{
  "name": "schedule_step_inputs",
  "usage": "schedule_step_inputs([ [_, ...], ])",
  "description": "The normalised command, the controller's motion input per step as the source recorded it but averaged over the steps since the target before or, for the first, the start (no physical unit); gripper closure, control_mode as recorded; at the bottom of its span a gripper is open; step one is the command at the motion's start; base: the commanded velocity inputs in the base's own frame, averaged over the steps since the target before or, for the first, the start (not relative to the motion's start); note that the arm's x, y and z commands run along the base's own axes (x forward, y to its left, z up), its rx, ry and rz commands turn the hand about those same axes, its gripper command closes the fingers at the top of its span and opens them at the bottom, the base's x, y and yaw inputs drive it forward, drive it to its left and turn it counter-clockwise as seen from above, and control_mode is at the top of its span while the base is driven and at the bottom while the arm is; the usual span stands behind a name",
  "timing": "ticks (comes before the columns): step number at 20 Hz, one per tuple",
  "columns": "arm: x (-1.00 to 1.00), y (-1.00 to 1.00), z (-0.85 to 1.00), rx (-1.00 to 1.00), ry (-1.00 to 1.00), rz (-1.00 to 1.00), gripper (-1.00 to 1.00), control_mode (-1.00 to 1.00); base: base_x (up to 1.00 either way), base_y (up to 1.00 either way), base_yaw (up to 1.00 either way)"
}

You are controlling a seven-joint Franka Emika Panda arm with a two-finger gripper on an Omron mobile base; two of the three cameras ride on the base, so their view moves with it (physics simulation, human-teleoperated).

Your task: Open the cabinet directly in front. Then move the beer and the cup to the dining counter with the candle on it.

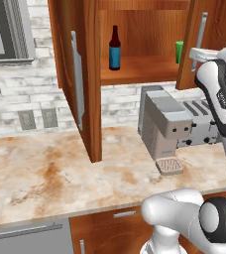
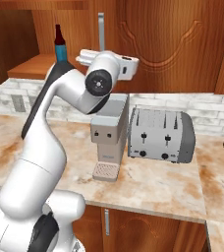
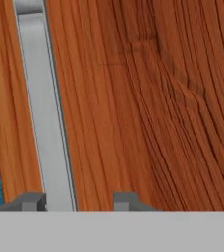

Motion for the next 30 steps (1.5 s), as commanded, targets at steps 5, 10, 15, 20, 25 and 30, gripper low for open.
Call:
schedule_step_inputs([
  [5, -0.70, -0.83, 0.49, 0.14, -0.12, 0.00, 1.00, -1.00, 0.00, 0.00, 0.00],
  [10, -0.55, -0.57, 0.28, 0.08, -0.16, 0.00, 1.00, -1.00, 0.00, 0.00, 0.00],
  [15, -0.10, 0.00, 0.00, 0.00, 0.00, 0.00, 1.00, -1.00, 0.00, 0.00, 0.00],
  [20, -0.61, 0.87, 0.03, -0.24, 0.00, 0.00, -1.00, -1.00, 0.00, 0.00, 0.00],
  [25, -0.44, 1.00, 0.15, -0.37, -0.05, 0.00, -1.00, -1.00, 0.00, 0.00, 0.00],
  [30, -0.26, 1.00, 0.09, -0.45, -0.09, -0.03, -1.00, -1.00, 0.00, 0.00, 0.00],
])
